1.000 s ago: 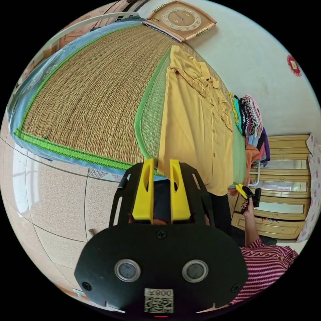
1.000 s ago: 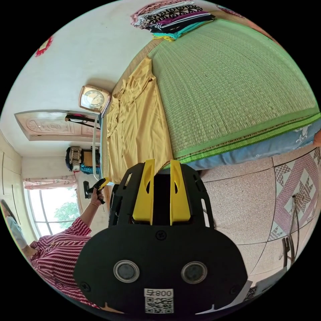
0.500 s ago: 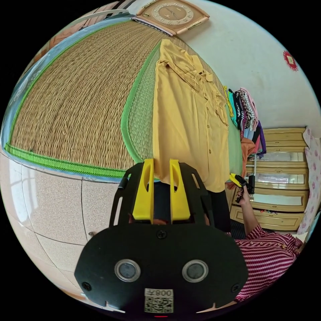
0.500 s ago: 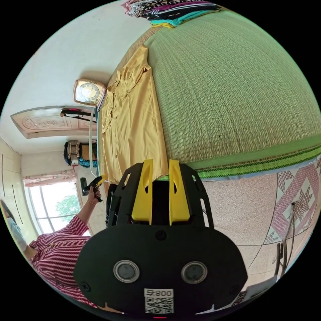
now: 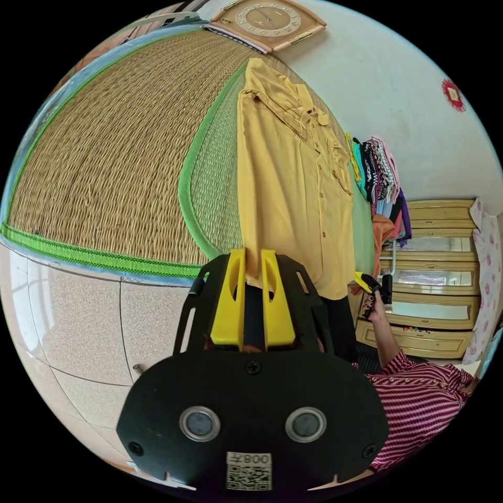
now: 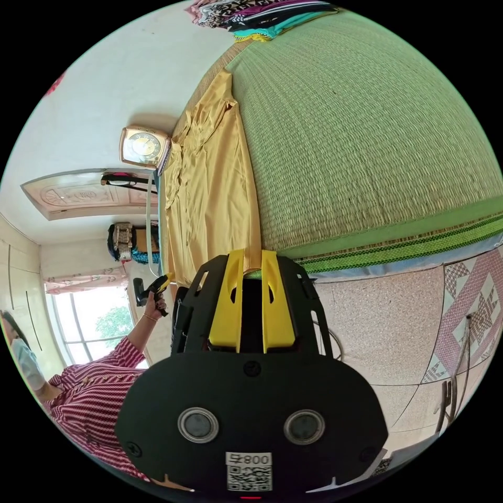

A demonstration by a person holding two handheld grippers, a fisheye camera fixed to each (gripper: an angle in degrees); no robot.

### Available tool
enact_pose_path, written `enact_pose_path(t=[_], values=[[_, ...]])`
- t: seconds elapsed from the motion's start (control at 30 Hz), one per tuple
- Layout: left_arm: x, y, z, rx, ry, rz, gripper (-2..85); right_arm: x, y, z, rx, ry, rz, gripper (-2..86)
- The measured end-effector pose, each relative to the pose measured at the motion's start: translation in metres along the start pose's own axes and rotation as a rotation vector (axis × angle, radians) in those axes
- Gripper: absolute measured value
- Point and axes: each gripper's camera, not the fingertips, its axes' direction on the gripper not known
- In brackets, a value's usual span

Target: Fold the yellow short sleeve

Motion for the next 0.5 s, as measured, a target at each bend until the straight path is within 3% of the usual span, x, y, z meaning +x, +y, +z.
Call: enact_pose_path(t=[0.17, 0.5], values=[[0.037, 0.001, -0.006, -0.016, -0.01, 0.015, 1.7, -0.011, 0.009, 0.003, 0.001, 0.014, 0.006, 1.9], [0.084, 0.034, -0.064, 0.055, 0.083, 0.024, 0.7, -0.051, 0.055, -0.014, 0.021, -0.148, -0.057, 0.3]])
